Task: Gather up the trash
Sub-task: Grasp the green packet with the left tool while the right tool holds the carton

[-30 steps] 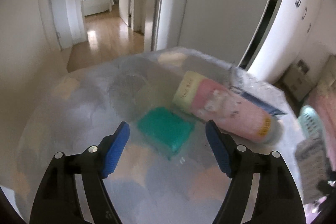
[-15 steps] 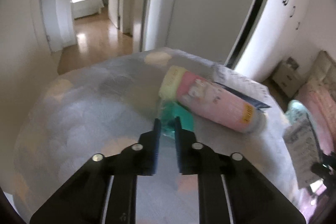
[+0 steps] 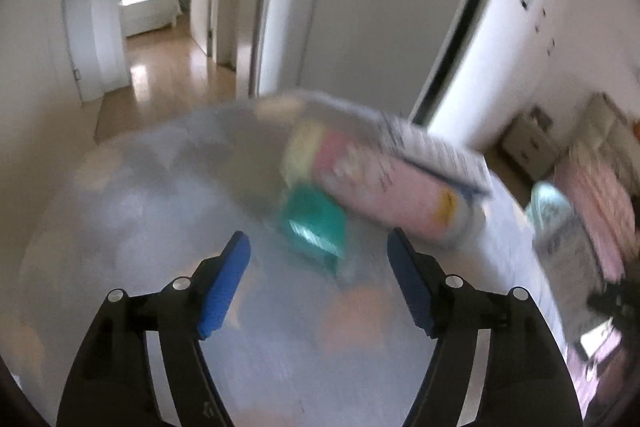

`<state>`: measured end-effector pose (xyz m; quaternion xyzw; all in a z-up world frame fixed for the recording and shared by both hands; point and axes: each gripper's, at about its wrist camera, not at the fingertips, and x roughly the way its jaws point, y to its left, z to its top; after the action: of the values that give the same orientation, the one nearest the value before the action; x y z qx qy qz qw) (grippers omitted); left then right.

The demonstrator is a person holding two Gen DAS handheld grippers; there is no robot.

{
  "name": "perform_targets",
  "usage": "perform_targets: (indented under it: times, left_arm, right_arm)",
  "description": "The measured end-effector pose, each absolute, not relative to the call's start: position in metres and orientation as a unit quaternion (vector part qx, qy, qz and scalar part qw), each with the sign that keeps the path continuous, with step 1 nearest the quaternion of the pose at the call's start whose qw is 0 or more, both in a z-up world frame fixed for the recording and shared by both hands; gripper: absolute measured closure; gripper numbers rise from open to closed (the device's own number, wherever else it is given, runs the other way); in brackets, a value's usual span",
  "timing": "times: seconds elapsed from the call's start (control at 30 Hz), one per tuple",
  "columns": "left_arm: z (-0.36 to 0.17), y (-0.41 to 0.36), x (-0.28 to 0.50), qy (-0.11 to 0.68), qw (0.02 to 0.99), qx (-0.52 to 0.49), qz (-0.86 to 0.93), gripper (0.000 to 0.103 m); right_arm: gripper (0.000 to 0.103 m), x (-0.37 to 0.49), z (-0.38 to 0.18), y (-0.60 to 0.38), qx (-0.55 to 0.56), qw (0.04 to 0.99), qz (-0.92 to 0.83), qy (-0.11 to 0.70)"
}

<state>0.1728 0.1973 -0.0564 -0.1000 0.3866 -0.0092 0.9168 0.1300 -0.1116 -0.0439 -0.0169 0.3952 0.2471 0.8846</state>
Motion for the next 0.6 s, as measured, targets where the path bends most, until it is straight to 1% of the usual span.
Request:
perform_targets:
  times: [0.1,0.17,0.2,0.23,0.27,0.3,0.43,0.6]
  left_arm:
    - [-0.061,0.207,0.191,0.384,0.917,-0.104,0.004,0.034]
    - [-0.068,0.21,0.202,0.393,0.912,-0.116,-0.015,0.035]
    - [-0.07,0.21,0.205,0.398,0.909,-0.12,-0.021,0.044]
    - [-0.073,0.209,0.208,0.405,0.905,-0.124,-0.03,0.066]
    - [-0.078,0.207,0.211,0.419,0.897,-0.129,-0.046,0.071]
    - [-0.079,0.208,0.207,0.419,0.896,-0.135,-0.057,0.073]
    - [-0.079,0.2,0.19,0.429,0.889,-0.141,-0.071,0.074]
    - [-0.077,0.184,0.147,0.433,0.889,-0.132,-0.073,0.075]
  right_arm:
    - [0.07,0.132,-0.046,-0.11,-0.02,0.884,0.245,0.397]
    - [0.07,0.133,-0.048,-0.11,-0.02,0.884,0.244,0.398]
    - [0.07,0.135,-0.049,-0.111,-0.02,0.884,0.241,0.4]
    - [0.07,0.137,-0.05,-0.112,-0.019,0.884,0.24,0.402]
    - [0.07,0.137,-0.051,-0.111,-0.018,0.883,0.239,0.403]
    - [0.07,0.138,-0.051,-0.112,-0.017,0.883,0.238,0.404]
    - [0.07,0.138,-0.052,-0.111,-0.015,0.883,0.241,0.403]
    - [0.07,0.135,-0.054,-0.107,-0.014,0.881,0.25,0.402]
